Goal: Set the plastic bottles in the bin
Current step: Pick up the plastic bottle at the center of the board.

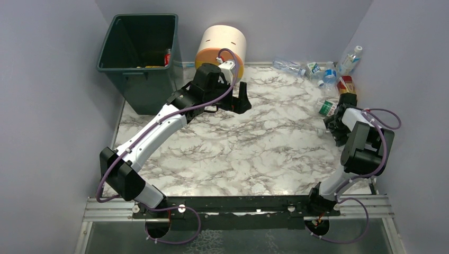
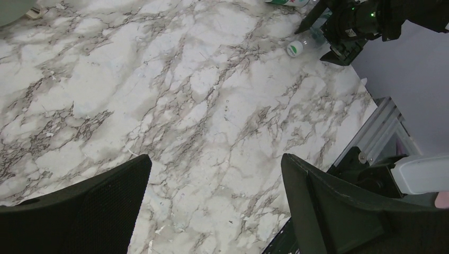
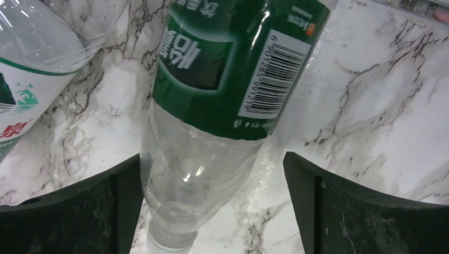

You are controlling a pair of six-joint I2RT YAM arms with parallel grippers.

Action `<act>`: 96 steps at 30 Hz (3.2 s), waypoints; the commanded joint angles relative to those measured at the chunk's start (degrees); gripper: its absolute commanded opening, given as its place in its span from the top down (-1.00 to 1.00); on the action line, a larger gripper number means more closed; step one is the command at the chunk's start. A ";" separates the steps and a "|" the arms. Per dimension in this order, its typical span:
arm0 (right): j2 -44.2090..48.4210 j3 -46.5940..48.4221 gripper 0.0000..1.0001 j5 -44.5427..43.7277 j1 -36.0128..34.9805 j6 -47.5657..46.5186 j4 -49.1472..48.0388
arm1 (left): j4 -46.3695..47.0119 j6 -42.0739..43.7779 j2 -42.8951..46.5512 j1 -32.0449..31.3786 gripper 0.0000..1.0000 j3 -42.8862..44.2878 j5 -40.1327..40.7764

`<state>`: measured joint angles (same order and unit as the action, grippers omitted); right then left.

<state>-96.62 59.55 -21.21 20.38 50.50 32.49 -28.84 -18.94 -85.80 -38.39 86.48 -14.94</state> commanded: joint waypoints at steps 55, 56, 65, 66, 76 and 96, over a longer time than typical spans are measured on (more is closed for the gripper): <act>37.89 -8.92 0.04 39.09 -37.67 -22.81 -7.92 | 7.97 -8.12 12.06 -0.20 -0.99 -12.49 -0.31; 37.50 -7.64 0.04 39.37 -38.67 -23.69 -7.42 | 7.97 -8.31 12.02 -0.13 -0.99 -12.52 -0.49; 36.93 -6.46 0.04 36.42 -50.37 -25.09 -9.00 | 10.82 -12.69 13.46 1.63 -0.99 -15.24 -5.08; 36.47 -6.62 0.04 35.62 -52.06 -25.09 -9.30 | 11.35 -13.36 13.66 1.90 -0.99 -15.69 -5.56; 32.63 -4.90 0.04 23.82 -69.55 -22.63 -11.84 | 16.74 -20.65 15.66 8.76 -0.99 -20.01 -16.34; 28.33 0.33 0.04 17.59 -79.60 -20.53 -12.80 | 18.36 -22.46 18.69 13.07 -0.99 -25.08 -19.01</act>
<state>-68.07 57.45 -1.69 -58.19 29.56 21.96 -10.41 -42.39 -68.60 -25.50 61.45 -33.41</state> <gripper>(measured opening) 0.544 0.992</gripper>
